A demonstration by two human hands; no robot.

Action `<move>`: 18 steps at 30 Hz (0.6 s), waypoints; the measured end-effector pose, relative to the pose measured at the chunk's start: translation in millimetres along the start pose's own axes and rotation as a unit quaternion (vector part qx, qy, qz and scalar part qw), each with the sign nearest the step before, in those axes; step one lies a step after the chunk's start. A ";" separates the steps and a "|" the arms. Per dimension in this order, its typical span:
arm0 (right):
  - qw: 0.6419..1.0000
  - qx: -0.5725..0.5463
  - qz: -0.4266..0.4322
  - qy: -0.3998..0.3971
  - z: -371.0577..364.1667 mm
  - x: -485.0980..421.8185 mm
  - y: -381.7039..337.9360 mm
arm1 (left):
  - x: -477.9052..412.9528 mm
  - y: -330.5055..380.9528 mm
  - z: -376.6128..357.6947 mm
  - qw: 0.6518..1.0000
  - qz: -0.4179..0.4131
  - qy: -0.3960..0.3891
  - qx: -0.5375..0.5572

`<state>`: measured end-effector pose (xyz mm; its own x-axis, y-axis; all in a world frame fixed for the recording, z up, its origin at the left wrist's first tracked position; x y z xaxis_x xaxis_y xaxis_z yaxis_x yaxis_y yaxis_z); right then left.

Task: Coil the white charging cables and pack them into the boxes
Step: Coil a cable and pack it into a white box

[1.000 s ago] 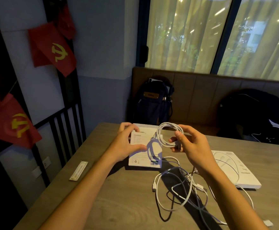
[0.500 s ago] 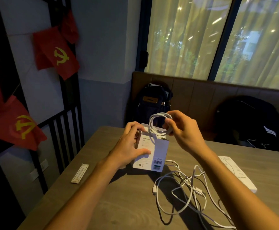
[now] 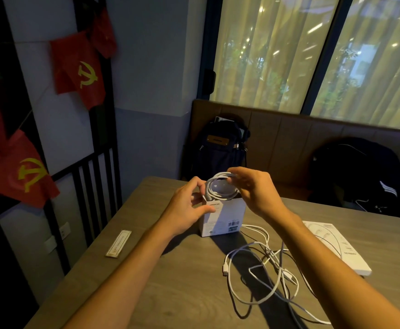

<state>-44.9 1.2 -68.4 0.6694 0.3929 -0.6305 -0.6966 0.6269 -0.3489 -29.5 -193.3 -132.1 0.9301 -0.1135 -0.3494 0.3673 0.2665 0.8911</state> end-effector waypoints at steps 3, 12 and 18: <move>0.999 0.034 0.017 0.012 0.2 2.0 2.8 | -0.2 -0.6 1.0 1.000 0.006 -0.005 0.009; 0.993 0.081 0.042 0.070 -10.0 4.4 4.5 | -2.5 -3.6 6.3 0.996 0.044 -0.028 0.067; 0.991 0.059 0.010 0.117 -18.1 8.3 8.6 | -3.6 -3.8 4.8 0.993 0.064 -0.042 0.092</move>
<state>-50.0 -2.3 -89.2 0.5684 0.2483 -0.7844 -0.6652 0.6998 -0.2605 -34.3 -198.5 -132.8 0.9624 -0.1707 -0.2114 0.2311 0.1048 0.9673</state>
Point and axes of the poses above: each hand's wrist, its own x-axis away from the middle knuckle, its own z-axis out of the back of the hand, y = z × x, the point moved 2 cm from there along -x, towards the middle knuckle, and after that the axes turned 6 degrees about z, right-handed, at the moved point
